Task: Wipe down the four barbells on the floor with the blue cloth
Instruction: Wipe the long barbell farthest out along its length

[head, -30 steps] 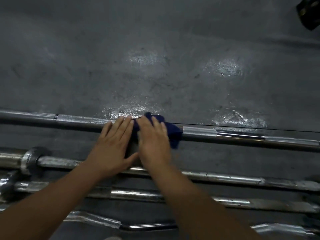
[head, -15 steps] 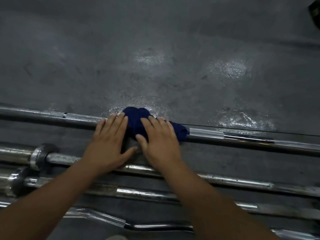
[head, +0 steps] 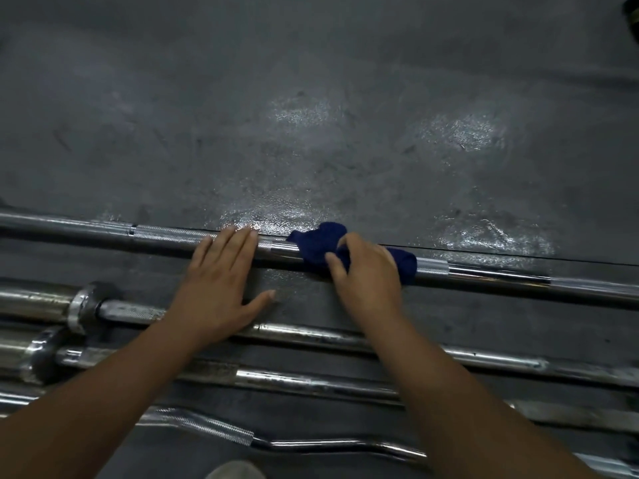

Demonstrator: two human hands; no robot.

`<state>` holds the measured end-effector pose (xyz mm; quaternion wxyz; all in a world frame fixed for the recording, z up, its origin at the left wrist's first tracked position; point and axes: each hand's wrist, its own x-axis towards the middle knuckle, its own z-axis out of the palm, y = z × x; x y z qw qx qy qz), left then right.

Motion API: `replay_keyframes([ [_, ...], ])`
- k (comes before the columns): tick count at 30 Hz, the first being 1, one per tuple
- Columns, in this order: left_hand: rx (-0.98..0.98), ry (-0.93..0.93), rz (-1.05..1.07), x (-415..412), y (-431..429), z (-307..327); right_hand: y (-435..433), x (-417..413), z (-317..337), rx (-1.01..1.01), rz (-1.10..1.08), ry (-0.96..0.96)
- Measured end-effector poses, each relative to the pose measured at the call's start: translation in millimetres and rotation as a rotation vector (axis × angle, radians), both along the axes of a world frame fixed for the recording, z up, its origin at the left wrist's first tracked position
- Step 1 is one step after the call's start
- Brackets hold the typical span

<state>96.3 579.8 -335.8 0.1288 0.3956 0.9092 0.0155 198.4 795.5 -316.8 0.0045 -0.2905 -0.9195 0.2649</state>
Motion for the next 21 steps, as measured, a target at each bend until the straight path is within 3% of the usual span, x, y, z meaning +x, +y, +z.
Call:
replay_keyframes([
  [9, 0.006, -0.014, 0.018, -0.2, -6.0, 5.7, 2.6, 44.5, 6.2, 0.012, 0.109, -0.044],
  [13, -0.006, -0.016, -0.001, 8.4, -13.9, 1.0, 7.8, 55.4, 4.7, 0.075, -0.161, -0.071],
  [15, -0.012, -0.018, 0.002, 12.4, -14.2, -0.5, -25.4, 38.0, -1.6, 0.083, -0.198, -0.020],
  [18, -0.005, -0.014, 0.019, 15.8, -12.1, -0.1, -82.3, 4.1, -3.7, 0.034, 0.036, 0.034],
  [21, -0.002, -0.017, -0.003, 13.6, -15.4, 1.8, -71.4, 6.3, -0.7, -0.029, 0.246, -0.013],
])
